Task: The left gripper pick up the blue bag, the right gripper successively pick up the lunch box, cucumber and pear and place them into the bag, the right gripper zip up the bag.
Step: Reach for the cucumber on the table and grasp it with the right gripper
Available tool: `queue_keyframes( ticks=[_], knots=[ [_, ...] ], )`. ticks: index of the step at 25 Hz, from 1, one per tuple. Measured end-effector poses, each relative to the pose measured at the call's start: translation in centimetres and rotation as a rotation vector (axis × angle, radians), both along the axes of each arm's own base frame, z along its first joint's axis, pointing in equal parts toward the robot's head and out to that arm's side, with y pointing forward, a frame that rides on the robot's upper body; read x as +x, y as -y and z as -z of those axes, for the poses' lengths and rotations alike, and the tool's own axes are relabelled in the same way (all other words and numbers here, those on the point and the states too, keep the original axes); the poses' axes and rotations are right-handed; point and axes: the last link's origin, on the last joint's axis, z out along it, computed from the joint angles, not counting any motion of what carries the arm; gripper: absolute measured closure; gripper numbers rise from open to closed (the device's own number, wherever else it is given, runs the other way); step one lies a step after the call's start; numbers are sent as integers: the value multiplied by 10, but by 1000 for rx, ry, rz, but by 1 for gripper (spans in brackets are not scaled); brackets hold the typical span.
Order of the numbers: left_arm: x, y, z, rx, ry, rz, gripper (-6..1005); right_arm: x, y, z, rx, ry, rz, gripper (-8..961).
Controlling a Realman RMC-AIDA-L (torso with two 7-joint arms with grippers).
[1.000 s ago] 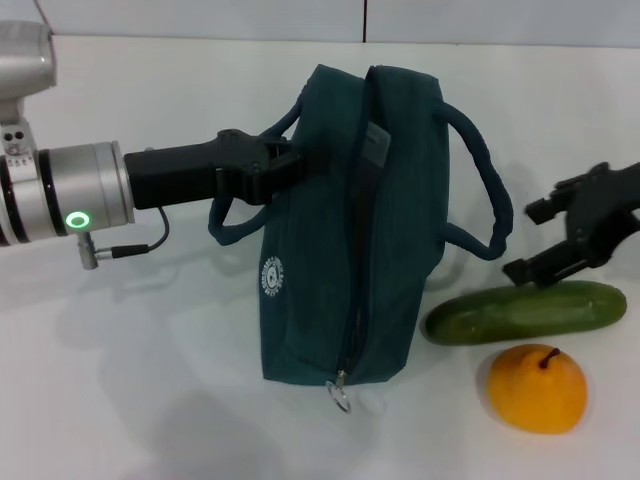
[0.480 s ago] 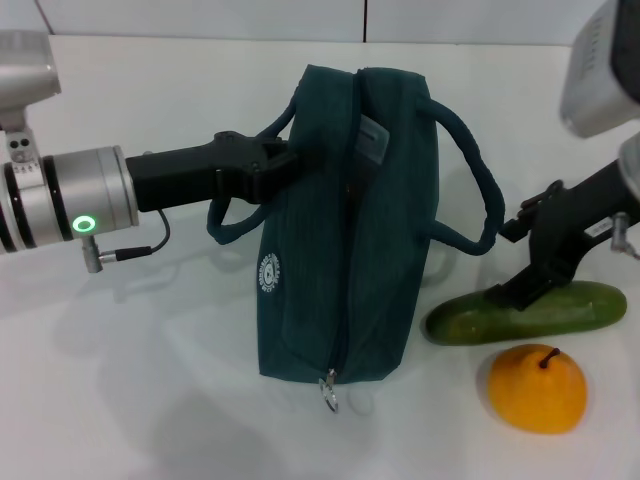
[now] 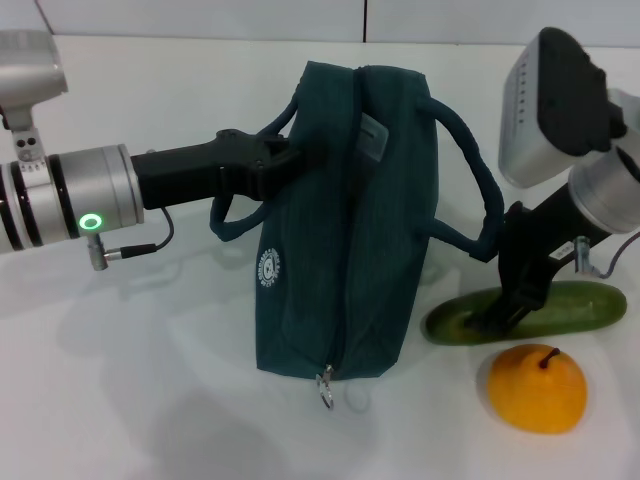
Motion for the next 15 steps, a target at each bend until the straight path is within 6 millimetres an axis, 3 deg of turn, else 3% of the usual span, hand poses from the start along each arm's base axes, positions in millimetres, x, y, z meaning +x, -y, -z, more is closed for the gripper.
queue_keyframes(
  ticks=[15],
  knots=[
    [0, 0, 0, 7, -3, 9, 961, 1, -3, 23, -53, 65, 7, 133]
  ],
)
